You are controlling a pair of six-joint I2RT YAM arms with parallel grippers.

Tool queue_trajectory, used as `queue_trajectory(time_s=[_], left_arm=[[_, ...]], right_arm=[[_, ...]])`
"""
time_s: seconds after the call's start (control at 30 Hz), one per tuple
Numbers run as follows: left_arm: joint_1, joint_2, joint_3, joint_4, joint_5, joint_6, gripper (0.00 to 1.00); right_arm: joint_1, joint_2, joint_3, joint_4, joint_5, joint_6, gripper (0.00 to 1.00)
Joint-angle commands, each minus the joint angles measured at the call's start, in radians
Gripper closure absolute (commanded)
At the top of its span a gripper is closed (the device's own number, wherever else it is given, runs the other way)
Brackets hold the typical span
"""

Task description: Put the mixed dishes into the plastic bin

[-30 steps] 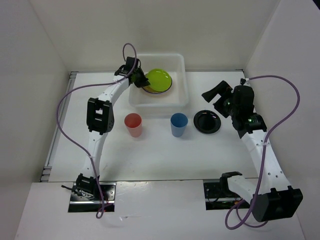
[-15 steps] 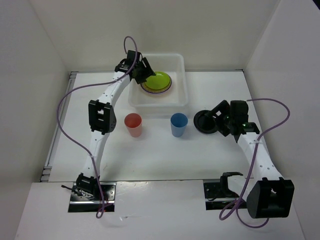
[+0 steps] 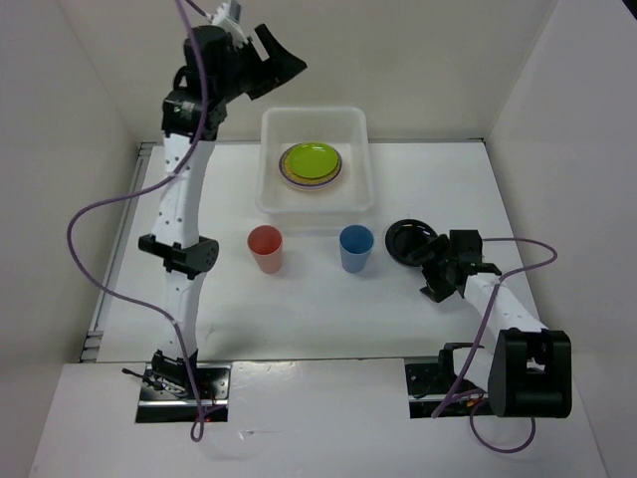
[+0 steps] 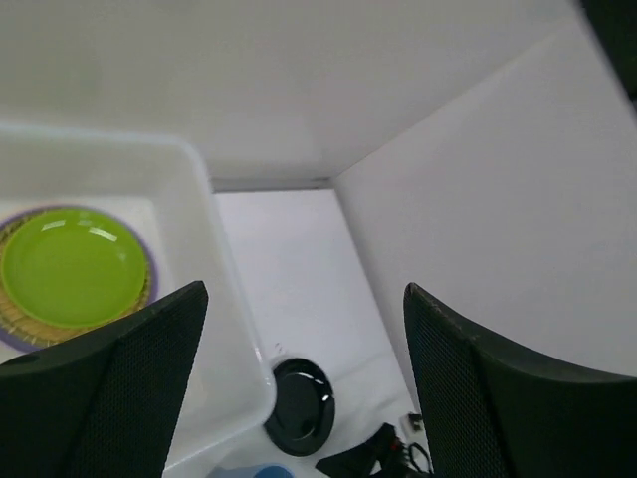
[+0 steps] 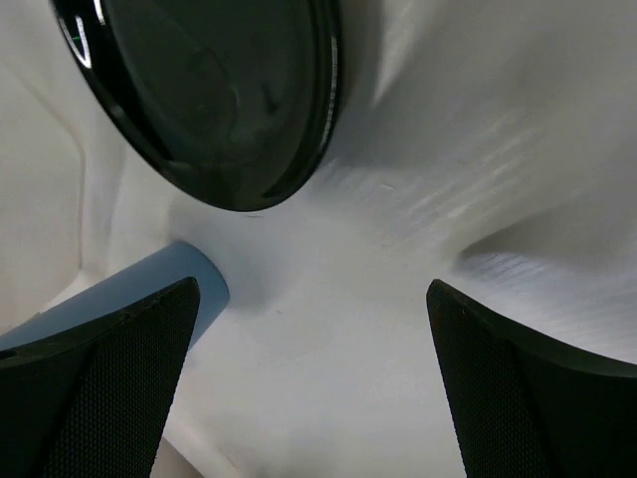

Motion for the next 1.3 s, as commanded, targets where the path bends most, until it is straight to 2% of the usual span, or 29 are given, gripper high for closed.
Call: queue_trajectory(time_s=[0.0, 0.27, 0.37, 0.43, 0.5, 0.67, 0.87, 0.97, 1.07, 1.17, 1.27], left_arm=[[-0.004, -0.151, 0.054, -0.080, 0.043, 0.073, 0.14], [0.005, -0.373, 0.065, -0.124, 0.096, 0.093, 0.08], [0.025, -0.461, 0.065, -0.133, 0.107, 0.081, 0.07], [0.035, -0.530, 0.065, -0.142, 0.074, 0.072, 0.05], [0.035, -0.590, 0.065, -0.153, 0.051, 0.072, 0.04], [0.035, -0.639, 0.065, -0.249, 0.021, 0.082, 0.03], [0.035, -0.671, 0.065, -0.318, 0.032, 0.093, 0.02], [0.035, -0.697, 0.065, -0.329, -0.005, 0.093, 0.02], [0.035, -0.709, 0.065, -0.338, -0.019, 0.093, 0.02], [0.035, -0.710, 0.065, -0.363, -0.046, 0.113, 0.01], [0.035, -0.729, 0.065, -0.374, -0.071, 0.113, 0.01]], right_arm=[[-0.004, -0.005, -0.040, 0.136, -0.008, 0.080, 0.01], [-0.013, -0.028, -0.181, 0.347, 0.057, 0.274, 0.06], [-0.013, -0.120, -0.236, 0.370, 0.117, 0.388, 0.09], [-0.022, -0.190, -0.258, 0.371, 0.169, 0.418, 0.13], [-0.036, -0.191, -0.258, 0.371, 0.169, 0.407, 0.14], [-0.074, 0.001, -0.198, 0.415, 0.089, 0.349, 0.15], [-0.085, 0.148, -0.126, 0.506, 0.051, 0.349, 0.20], [-0.085, 0.225, -0.088, 0.544, 0.037, 0.349, 0.27], [-0.085, 0.288, -0.049, 0.555, 0.026, 0.349, 0.28], [-0.085, 0.329, -0.023, 0.573, 0.026, 0.358, 0.34], [-0.085, 0.359, 0.006, 0.573, 0.026, 0.349, 0.46]])
